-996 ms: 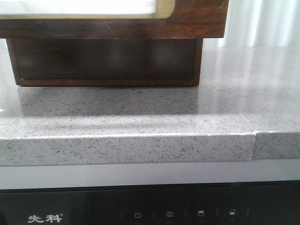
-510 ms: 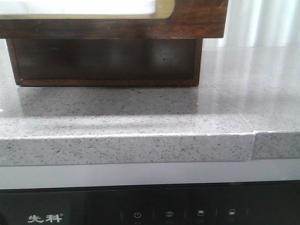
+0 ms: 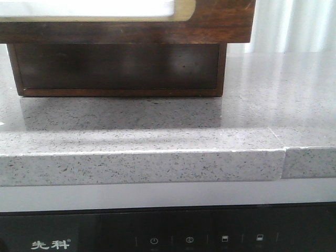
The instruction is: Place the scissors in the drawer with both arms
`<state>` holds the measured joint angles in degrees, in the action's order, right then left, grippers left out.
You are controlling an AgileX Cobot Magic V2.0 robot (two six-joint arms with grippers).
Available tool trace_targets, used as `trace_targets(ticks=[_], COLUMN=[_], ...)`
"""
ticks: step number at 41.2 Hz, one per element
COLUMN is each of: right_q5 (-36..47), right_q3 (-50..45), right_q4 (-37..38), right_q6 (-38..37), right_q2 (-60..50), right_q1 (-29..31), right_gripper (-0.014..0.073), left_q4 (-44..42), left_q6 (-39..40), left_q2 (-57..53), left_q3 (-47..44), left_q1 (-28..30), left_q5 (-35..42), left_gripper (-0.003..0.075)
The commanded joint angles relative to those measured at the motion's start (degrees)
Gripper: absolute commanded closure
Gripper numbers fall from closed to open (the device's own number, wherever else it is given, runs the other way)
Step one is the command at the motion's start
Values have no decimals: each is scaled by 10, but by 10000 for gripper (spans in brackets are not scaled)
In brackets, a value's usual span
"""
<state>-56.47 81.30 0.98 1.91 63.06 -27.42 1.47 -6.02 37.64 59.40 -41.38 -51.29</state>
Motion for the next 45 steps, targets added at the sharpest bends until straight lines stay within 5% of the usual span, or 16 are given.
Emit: trace_targets(ticks=[1,20,33,38,45], right_q5=[64,56,48,48,47], right_q3=[-55,-226,-236,-236,-236], right_q4=[7,-5,-5,-5,-5], right_q6=[-19,-35,-35,-35,-35], right_q2=[-71,-304,-328,-328,-328], right_q1=[4,4,4,4,4], right_gripper=[181,181,181,251,519], left_q4=[7,7,7,7,7], left_q6=[6,6,6,6,6], left_q2=[2,2,2,2,2], left_q3=[18,18,18,18,18], left_q1=[-5,-5,-5,-5,-5], left_q5=[45,45,45,45,45], left_gripper=[227,227,232,339,568])
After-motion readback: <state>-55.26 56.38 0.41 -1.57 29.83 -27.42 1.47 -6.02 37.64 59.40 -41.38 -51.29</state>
